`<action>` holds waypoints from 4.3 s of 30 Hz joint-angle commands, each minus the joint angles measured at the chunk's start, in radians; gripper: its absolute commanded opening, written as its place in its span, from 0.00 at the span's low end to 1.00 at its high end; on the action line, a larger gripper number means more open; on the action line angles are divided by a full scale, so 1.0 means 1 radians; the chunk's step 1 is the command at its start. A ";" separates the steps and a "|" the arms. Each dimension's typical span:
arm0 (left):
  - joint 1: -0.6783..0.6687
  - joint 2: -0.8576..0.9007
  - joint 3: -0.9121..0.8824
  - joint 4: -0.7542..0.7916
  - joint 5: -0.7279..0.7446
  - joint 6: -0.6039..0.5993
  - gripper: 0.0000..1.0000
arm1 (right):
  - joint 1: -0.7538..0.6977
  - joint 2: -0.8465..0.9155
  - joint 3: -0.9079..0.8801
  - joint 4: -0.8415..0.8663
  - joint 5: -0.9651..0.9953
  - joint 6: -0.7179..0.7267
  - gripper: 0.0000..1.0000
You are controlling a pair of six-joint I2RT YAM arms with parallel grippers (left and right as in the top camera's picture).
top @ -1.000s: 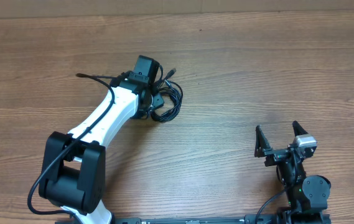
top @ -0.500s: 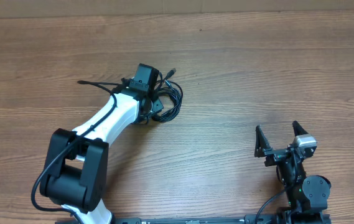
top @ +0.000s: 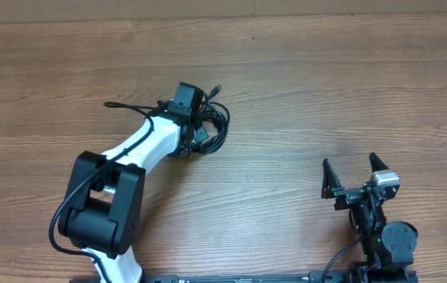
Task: Untangle cables
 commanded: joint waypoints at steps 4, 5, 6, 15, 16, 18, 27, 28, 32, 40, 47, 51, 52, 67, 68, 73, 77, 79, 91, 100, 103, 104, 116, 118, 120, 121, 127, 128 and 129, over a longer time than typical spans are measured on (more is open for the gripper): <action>-0.008 0.114 -0.018 -0.042 -0.015 0.006 0.04 | 0.005 -0.012 -0.011 0.004 0.009 -0.004 1.00; -0.008 0.127 -0.018 -0.046 -0.013 0.006 0.04 | 0.005 -0.012 -0.011 0.004 0.009 -0.004 1.00; -0.008 0.135 -0.018 -0.053 -0.013 0.006 0.04 | 0.005 -0.012 -0.011 0.004 0.009 -0.004 1.00; 0.001 0.072 0.024 -0.169 -0.018 0.044 0.04 | 0.005 -0.012 -0.011 0.004 0.009 -0.004 1.00; 0.001 0.054 0.031 -0.184 -0.018 0.045 0.04 | 0.005 -0.012 -0.011 0.004 0.009 -0.004 1.00; 0.001 0.003 0.048 -0.206 -0.017 0.083 0.04 | 0.005 -0.012 -0.011 0.004 0.009 -0.004 1.00; 0.000 -0.255 0.060 -0.206 0.040 0.395 0.04 | 0.005 -0.012 -0.011 0.004 0.009 -0.004 1.00; 0.000 -0.278 0.060 -0.206 0.040 0.411 0.04 | 0.005 -0.012 -0.011 0.004 0.009 -0.004 1.00; 0.000 -0.362 0.060 -0.200 0.040 0.452 0.04 | 0.005 -0.012 -0.011 0.003 0.014 -0.004 1.00; 0.000 -0.380 0.059 -0.181 0.252 0.518 0.04 | 0.006 -0.012 -0.011 0.027 -0.303 0.394 1.00; 0.000 -0.380 0.059 -0.111 0.563 0.730 0.04 | 0.006 -0.012 -0.010 0.040 -0.684 1.091 1.00; 0.000 -0.380 0.059 -0.093 0.670 0.759 0.04 | 0.006 -0.012 -0.010 0.113 -0.647 1.078 1.00; 0.000 -0.380 0.059 -0.089 0.690 0.758 0.04 | 0.005 -0.012 -0.010 0.131 -0.645 1.073 0.99; 0.000 -0.380 0.059 0.010 1.168 0.715 0.04 | 0.005 0.176 -0.010 0.132 -0.602 1.273 0.76; 0.000 -0.380 0.059 0.017 1.180 0.693 0.04 | 0.005 0.196 -0.010 0.132 -0.596 1.273 0.76; -0.006 -0.380 0.059 0.025 1.183 0.644 0.04 | 0.007 0.284 -0.010 0.259 -0.588 1.274 0.73; -0.027 -0.380 0.059 0.079 1.174 0.539 0.04 | 0.019 0.326 -0.010 0.319 -0.564 1.273 0.71; -0.043 -0.380 0.059 0.106 1.144 0.483 0.04 | 0.031 0.341 -0.010 0.319 -0.552 1.273 0.68; -0.206 -0.380 0.059 0.232 0.970 0.217 0.04 | 0.103 0.415 -0.010 0.400 -0.414 1.276 0.50; -0.224 -0.380 0.059 0.391 0.970 0.019 0.04 | 0.103 0.454 -0.010 0.478 -0.415 1.326 0.38; -0.225 -0.380 0.059 0.388 0.972 0.017 0.04 | 0.103 0.454 -0.010 0.516 -0.405 1.394 0.43; -0.225 -0.380 0.059 0.389 0.974 0.012 0.04 | 0.103 0.454 -0.010 0.515 -0.396 1.431 0.43; -0.242 -0.380 0.059 0.376 0.966 -0.001 0.04 | 0.103 0.454 -0.010 0.559 -0.340 1.474 0.06; -0.242 -0.380 0.059 0.354 0.936 -0.001 0.04 | 0.103 0.454 -0.010 0.606 -0.351 1.440 0.04; -0.243 -0.379 0.059 0.316 0.890 -0.002 0.04 | 0.103 0.454 -0.010 0.672 -0.371 1.405 0.04; -0.243 -0.378 0.059 0.296 0.864 -0.002 0.04 | 0.103 0.454 -0.010 0.705 -0.384 1.385 0.04; -0.243 -0.372 0.059 0.168 0.667 -0.003 0.04 | 0.103 0.454 -0.010 0.860 -0.488 1.352 0.04; -0.243 -0.369 0.059 0.162 0.646 -0.007 0.04 | 0.103 0.454 -0.010 0.884 -0.505 1.352 0.04; -0.243 -0.369 0.058 0.161 0.635 -0.016 0.04 | 0.103 0.454 -0.010 0.908 -0.522 1.352 0.04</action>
